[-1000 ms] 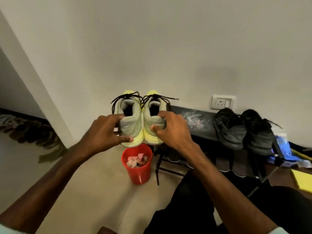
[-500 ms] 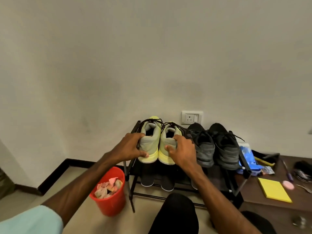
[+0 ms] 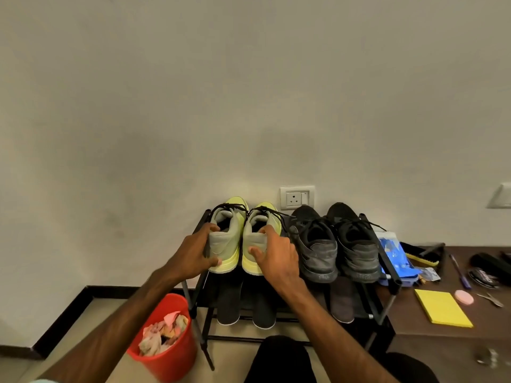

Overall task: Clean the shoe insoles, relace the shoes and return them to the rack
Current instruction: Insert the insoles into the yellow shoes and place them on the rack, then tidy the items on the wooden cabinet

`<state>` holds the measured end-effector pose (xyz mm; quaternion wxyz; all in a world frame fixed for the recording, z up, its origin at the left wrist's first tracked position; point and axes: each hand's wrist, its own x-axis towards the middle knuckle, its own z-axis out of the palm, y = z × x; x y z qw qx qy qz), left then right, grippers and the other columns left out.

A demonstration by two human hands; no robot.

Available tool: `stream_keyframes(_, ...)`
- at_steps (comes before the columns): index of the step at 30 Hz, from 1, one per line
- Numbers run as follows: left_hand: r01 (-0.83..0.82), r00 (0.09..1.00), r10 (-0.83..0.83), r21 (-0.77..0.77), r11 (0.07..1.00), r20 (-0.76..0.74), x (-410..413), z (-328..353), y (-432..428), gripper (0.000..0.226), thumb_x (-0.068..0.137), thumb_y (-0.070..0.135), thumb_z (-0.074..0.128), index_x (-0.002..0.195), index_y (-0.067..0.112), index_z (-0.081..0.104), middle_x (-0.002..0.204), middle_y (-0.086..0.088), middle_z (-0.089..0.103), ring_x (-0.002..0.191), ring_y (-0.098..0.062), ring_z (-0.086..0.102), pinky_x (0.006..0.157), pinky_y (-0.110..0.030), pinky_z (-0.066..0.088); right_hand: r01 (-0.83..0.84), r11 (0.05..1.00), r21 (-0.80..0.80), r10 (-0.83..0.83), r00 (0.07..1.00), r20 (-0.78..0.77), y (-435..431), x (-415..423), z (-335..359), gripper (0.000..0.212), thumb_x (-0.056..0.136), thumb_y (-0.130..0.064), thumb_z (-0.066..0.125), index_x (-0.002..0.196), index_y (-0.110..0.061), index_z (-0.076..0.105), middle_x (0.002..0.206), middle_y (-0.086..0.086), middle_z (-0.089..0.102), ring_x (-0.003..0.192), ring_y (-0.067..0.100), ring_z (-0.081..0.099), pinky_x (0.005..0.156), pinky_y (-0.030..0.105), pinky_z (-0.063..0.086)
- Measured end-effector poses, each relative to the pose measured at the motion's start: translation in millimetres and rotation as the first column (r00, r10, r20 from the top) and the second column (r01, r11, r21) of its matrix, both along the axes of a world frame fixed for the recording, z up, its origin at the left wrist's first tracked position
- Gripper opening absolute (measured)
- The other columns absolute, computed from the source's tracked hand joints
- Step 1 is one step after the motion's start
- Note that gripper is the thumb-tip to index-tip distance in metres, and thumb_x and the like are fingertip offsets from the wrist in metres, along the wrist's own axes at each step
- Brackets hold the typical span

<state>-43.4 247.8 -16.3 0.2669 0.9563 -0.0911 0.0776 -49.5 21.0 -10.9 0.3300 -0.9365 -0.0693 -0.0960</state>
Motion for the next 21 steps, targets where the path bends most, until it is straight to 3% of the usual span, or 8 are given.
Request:
stream_keyframes(2, -0.012, 0.999, 0.010, 0.044, 0.999, 0.040, -7, -2, -8, 0.082, 0.074, 0.024, 0.086, 0.141, 0.021, 0.039, 0.133, 0.001, 0.052, 0.103, -0.012, 0.055, 0.081, -0.017, 0.045, -0.012, 1.000, 0.016, 0.012, 0.999, -0.038, -6, -4, 0, 0.060, 0.092, -0.039, 0.073, 0.141, -0.020, 0.044, 0.125, 0.011, 0.066, 0.117, 0.034, 0.063, 0.088, 0.042, 0.052)
stream_keyframes(5, -0.044, 0.979, 0.023, 0.103, 0.994, 0.201, -22, 3, -32, 0.086, 0.069, 0.022, 0.085, 0.141, 0.014, 0.040, 0.147, -0.007, 0.039, 0.133, -0.025, 0.043, 0.106, -0.033, 0.041, -0.018, 0.998, 0.052, 0.022, 0.997, -0.074, -17, -10, 3, 0.074, 0.090, -0.038, 0.076, 0.149, -0.018, 0.036, 0.133, 0.015, 0.063, 0.124, 0.037, 0.059, 0.095, 0.045, 0.051)
stream_keyframes(8, -0.152, 0.925, 0.071, 0.193, 0.969, 0.375, -38, 19, -61, 0.080, 0.070, 0.016, 0.083, 0.141, 0.011, 0.045, 0.155, -0.017, 0.034, 0.146, -0.036, 0.030, 0.117, -0.050, 0.033, -0.014, 0.999, 0.047, 0.016, 0.999, -0.049, -31, -21, 8, 0.070, 0.090, -0.036, 0.077, 0.145, -0.015, 0.040, 0.131, 0.015, 0.064, 0.123, 0.037, 0.060, 0.094, 0.046, 0.052)
stream_keyframes(10, -0.141, 0.910, 0.057, 0.177, 0.974, 0.410, -51, 33, -84, 0.072, 0.076, 0.013, 0.078, 0.141, 0.011, 0.047, 0.159, -0.018, 0.031, 0.149, -0.036, 0.025, 0.121, -0.052, 0.028, -0.023, 0.999, 0.033, 0.023, 1.000, -0.008, -42, -33, 16, 0.062, 0.090, -0.037, 0.076, 0.139, -0.015, 0.045, 0.125, 0.013, 0.066, 0.117, 0.035, 0.063, 0.089, 0.045, 0.053)
stream_keyframes(12, -0.051, 0.908, -0.016, 0.150, 0.987, 0.418, -64, 45, -112, 0.063, 0.081, 0.012, 0.072, 0.139, 0.011, 0.049, 0.159, -0.016, 0.031, 0.149, -0.032, 0.025, 0.122, -0.048, 0.027, -0.036, 0.999, 0.030, 0.035, 0.998, 0.045, -61, -46, 26, 0.048, 0.091, -0.039, 0.075, 0.128, -0.017, 0.055, 0.116, 0.009, 0.070, 0.108, 0.029, 0.066, 0.086, 0.043, 0.055)
stream_keyframes(14, 0.070, 0.881, -0.135, 0.157, 0.985, 0.453, -77, 56, -148, 0.053, 0.082, 0.011, 0.069, 0.133, 0.011, 0.053, 0.153, -0.014, 0.039, 0.144, -0.028, 0.032, 0.120, -0.041, 0.030, -0.019, 1.000, 0.011, 0.018, 0.998, 0.067, -93, -60, 40, 0.022, 0.092, -0.042, 0.072, 0.100, -0.022, 0.067, 0.092, 0.001, 0.073, 0.088, 0.021, 0.069, 0.076, 0.037, 0.055)
stream_keyframes(17, 0.271, 0.823, -0.306, 0.143, 0.952, 0.478, -91, 63, -219, 0.041, 0.078, 0.007, 0.065, 0.118, 0.010, 0.059, 0.131, -0.008, 0.056, 0.126, -0.024, 0.047, 0.109, -0.033, 0.039, 0.068, 0.998, 0.005, -0.069, 0.991, 0.112, -161, -73, 61, 0.048, 0.094, -0.042, 0.067, 0.053, -0.020, 0.055, 0.050, -0.005, 0.058, 0.052, 0.011, 0.056, 0.057, 0.030, 0.041)
stream_keyframes(21, 0.434, 0.810, -0.421, 0.065, 0.898, 0.407, -104, 49, -339, 0.034, 0.081, 0.010, 0.061, 0.114, 0.010, 0.058, 0.118, -0.007, 0.060, 0.113, -0.023, 0.052, 0.091, -0.035, 0.047, 0.270, 0.963, -0.001, -0.269, 0.958, 0.095, -271, -92, 59, 0.058, 0.091, -0.037, 0.066, 0.044, -0.011, 0.047, 0.041, 0.001, 0.048, 0.045, 0.023, 0.051, 0.049, 0.031, 0.037)
